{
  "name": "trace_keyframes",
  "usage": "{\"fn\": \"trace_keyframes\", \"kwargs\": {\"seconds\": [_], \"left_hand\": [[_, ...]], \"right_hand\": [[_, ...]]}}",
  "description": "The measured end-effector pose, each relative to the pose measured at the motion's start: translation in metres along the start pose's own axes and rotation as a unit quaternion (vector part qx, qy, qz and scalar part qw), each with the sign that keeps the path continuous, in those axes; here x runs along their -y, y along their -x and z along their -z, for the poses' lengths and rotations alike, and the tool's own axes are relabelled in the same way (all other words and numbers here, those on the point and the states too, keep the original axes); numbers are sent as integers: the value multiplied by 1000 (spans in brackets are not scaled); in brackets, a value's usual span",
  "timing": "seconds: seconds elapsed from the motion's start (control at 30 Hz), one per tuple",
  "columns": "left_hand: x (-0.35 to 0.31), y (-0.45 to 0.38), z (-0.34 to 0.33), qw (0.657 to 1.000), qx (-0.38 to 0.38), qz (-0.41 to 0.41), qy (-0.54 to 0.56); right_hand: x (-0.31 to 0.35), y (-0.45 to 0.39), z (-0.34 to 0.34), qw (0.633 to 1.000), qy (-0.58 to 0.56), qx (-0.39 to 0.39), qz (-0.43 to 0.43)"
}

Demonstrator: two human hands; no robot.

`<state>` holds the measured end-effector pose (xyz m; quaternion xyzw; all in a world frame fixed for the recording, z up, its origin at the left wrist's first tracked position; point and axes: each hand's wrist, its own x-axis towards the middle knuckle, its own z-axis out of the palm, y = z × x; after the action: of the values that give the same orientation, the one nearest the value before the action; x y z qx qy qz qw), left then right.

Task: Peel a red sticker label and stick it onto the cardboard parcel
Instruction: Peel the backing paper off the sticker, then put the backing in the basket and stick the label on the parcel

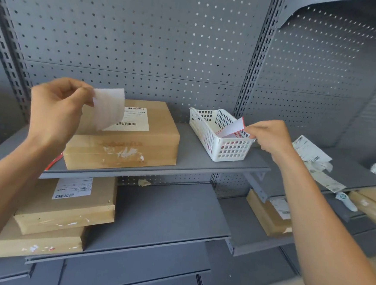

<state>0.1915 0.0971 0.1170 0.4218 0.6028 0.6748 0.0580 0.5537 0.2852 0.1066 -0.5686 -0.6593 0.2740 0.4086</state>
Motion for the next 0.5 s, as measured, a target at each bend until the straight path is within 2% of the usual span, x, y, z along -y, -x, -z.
{"fn": "trace_keyframes", "kwargs": {"seconds": [0.2,0.37,0.43,0.5], "left_hand": [[3,-1,-5,1000,9,-5,-1],[1,-2,-6,1000,10,-6,6],[0,0,-6,1000,11,-11,6],[0,2,-5,1000,17,-18,3]], "right_hand": [[0,-3,8,999,30,-7,21],[7,10,4,999,0,-19,48],[15,28,-5,997,-11,11,70],[26,54,-16,993,-9,74,92]]}}
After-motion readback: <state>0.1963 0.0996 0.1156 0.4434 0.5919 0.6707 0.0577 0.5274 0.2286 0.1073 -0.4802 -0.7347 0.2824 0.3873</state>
